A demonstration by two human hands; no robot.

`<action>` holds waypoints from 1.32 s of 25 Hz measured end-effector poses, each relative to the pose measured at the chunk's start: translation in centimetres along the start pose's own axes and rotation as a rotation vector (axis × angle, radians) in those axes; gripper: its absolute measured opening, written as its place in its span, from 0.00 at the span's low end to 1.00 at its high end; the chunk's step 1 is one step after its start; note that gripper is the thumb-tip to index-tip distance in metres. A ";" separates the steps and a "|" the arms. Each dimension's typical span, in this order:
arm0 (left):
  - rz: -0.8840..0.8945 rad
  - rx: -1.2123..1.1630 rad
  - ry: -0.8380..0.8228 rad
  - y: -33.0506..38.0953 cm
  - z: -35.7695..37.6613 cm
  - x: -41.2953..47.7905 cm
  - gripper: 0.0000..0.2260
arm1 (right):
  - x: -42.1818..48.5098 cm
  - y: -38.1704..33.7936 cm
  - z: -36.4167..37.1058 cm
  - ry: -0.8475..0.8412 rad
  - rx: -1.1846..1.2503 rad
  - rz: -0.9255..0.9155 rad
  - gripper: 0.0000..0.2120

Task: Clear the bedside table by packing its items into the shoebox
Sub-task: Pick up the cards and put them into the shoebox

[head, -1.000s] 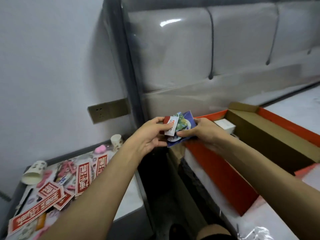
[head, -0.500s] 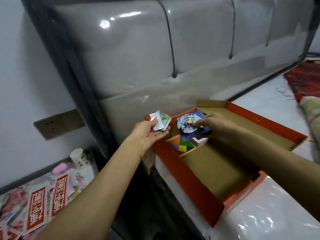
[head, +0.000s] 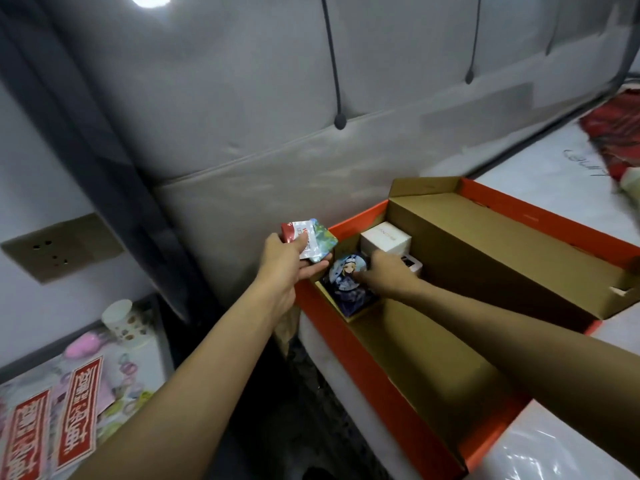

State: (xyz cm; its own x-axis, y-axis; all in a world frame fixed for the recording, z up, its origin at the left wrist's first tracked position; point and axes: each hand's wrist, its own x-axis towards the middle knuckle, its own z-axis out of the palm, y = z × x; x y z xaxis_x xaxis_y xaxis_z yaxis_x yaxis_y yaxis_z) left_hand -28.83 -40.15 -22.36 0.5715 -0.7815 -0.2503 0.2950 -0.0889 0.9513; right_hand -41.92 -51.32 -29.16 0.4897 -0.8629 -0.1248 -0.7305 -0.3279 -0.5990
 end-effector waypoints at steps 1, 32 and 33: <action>0.007 0.003 -0.004 -0.1 0.1 0.0 0.14 | -0.5 0.2 0.1 0.099 -0.270 -0.103 0.13; 0.037 0.037 -0.106 0.4 0.1 -0.6 0.09 | -4.1 -4.5 -3.8 -0.155 0.827 -0.112 0.09; 0.068 0.050 -0.114 0.4 0.1 -0.6 0.09 | -4.3 -4.8 -3.5 -0.156 0.842 -0.116 0.08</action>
State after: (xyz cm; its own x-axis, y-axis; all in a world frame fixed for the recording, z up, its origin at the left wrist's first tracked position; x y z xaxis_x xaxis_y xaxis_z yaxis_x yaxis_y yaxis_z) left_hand -29.14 -39.71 -21.85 0.4977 -0.8514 -0.1657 0.2184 -0.0619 0.9739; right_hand -42.14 -47.38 -22.97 0.6441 -0.7588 -0.0969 -0.1060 0.0369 -0.9937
